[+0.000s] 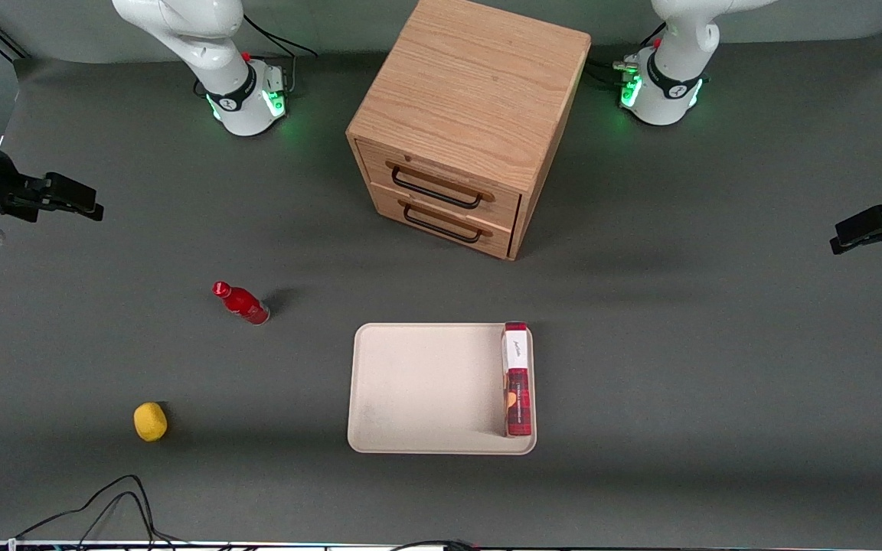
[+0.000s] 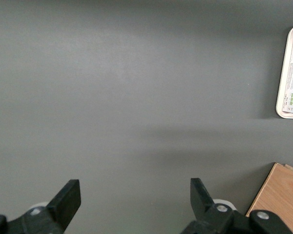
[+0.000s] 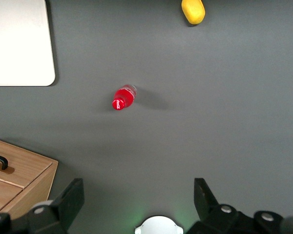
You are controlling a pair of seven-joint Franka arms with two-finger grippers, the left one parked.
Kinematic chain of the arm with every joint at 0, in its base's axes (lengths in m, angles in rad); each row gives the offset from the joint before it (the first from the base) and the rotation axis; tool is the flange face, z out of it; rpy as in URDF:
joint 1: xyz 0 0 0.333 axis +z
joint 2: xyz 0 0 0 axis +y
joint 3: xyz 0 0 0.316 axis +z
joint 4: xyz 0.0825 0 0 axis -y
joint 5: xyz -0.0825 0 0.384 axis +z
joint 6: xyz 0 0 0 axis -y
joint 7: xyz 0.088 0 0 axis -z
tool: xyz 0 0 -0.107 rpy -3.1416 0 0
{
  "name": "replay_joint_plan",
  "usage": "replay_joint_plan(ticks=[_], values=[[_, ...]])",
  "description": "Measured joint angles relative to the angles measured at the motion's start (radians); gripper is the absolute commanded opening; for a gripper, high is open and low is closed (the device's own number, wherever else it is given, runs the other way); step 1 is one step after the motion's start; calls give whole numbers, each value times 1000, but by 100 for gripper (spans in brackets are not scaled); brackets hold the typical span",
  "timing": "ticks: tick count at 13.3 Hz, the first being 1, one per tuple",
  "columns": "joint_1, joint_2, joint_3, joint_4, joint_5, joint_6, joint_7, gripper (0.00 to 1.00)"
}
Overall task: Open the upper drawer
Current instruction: 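Move the right gripper toward the upper drawer's black handle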
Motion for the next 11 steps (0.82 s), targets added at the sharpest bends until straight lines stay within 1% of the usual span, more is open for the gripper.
replay_joint_plan(ticks=[3,6,7,10,11], values=[[0,-1,4,0,3,0,-1,100],[3,-4,23,0,33,-1,-1,100],[4,-4,30,0,47,-1,-1,100],[5,-4,38,0,135,4,-1,100],[5,-3,48,-1,148,12,-6,100]])
